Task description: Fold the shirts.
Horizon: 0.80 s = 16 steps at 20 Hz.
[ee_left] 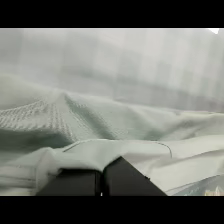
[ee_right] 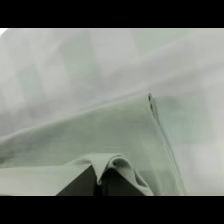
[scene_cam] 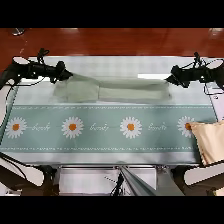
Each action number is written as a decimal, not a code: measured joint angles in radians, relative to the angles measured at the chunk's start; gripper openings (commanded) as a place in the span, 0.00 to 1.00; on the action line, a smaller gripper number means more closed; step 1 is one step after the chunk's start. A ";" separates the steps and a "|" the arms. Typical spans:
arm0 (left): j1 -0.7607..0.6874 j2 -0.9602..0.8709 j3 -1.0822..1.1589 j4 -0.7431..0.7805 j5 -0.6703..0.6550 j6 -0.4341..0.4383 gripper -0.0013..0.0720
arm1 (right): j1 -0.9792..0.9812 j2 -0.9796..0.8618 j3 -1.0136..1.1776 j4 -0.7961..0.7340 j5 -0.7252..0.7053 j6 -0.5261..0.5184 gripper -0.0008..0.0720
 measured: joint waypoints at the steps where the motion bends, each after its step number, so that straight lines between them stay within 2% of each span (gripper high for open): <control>1: 0.000 -0.009 0.006 0.002 0.003 -0.001 0.92 | 0.001 -0.002 0.002 -0.011 -0.008 0.001 0.88; 2: -0.001 -0.015 0.010 0.001 0.006 -0.001 0.97 | 0.001 -0.004 0.005 -0.016 -0.011 0.001 0.88; 6: 0.049 -0.025 0.065 0.033 -0.090 -0.017 0.97 | -0.026 -0.005 0.044 -0.047 0.053 -0.009 0.87; 11: 0.214 0.030 0.098 0.321 -0.378 -0.115 0.97 | -0.124 0.008 0.076 -0.162 0.239 -0.011 0.87; 14: 0.274 0.157 -0.057 0.401 -0.368 -0.131 0.97 | -0.149 0.009 0.038 -0.190 0.273 -0.007 0.87; 16: 0.264 0.281 -0.225 0.369 -0.272 -0.095 0.97 | -0.146 -0.003 0.014 -0.166 0.261 -0.026 0.87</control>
